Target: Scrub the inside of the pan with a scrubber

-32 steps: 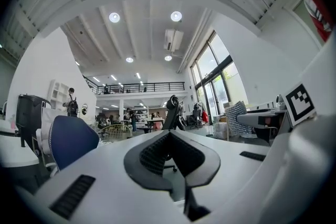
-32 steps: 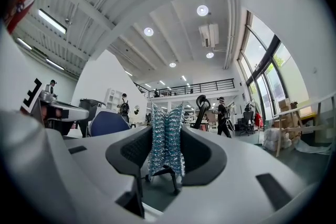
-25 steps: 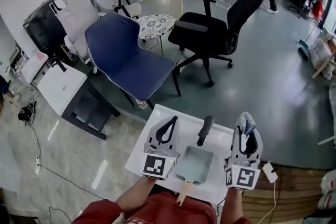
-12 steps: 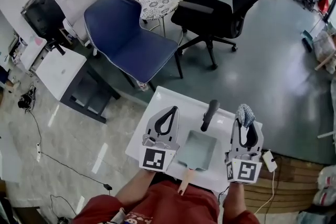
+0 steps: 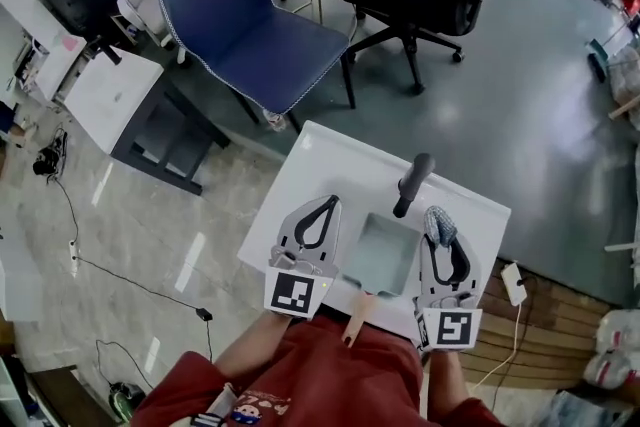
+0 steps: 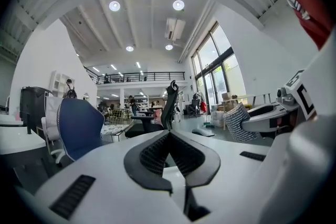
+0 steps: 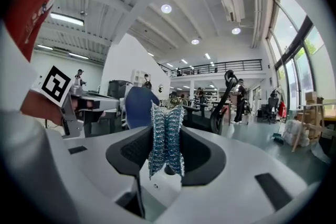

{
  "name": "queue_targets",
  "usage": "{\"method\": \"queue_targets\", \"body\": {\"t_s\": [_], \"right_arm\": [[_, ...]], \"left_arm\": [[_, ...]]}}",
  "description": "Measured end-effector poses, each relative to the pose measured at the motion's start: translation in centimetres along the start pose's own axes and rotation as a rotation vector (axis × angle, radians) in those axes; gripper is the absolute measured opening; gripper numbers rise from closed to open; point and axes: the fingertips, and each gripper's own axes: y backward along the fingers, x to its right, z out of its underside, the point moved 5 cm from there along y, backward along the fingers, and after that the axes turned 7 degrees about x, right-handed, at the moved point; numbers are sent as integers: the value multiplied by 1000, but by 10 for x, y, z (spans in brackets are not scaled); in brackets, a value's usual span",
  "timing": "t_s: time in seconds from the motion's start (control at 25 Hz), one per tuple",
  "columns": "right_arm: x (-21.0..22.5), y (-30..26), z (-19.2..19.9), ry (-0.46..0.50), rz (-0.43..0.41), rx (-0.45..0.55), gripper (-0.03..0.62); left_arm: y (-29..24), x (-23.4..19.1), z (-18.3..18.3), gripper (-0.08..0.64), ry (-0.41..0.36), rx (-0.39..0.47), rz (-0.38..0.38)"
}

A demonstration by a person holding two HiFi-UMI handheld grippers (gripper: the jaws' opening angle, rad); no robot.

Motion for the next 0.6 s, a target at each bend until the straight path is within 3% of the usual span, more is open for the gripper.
{"method": "queue_targets", "body": {"t_s": [0.16,0.36,0.6], "right_arm": [[-27,-2,24,9,-134,-130,167],[-62,-17,57,-17,-430,-315,167],[-96,-28,105,116,-763,-528,167]], "left_arm": [[12,-6,18,12,5,-47,-7],[30,-14,35,12,15,-103,-30],[47,-15,51,12,37,-135,-47]]}}
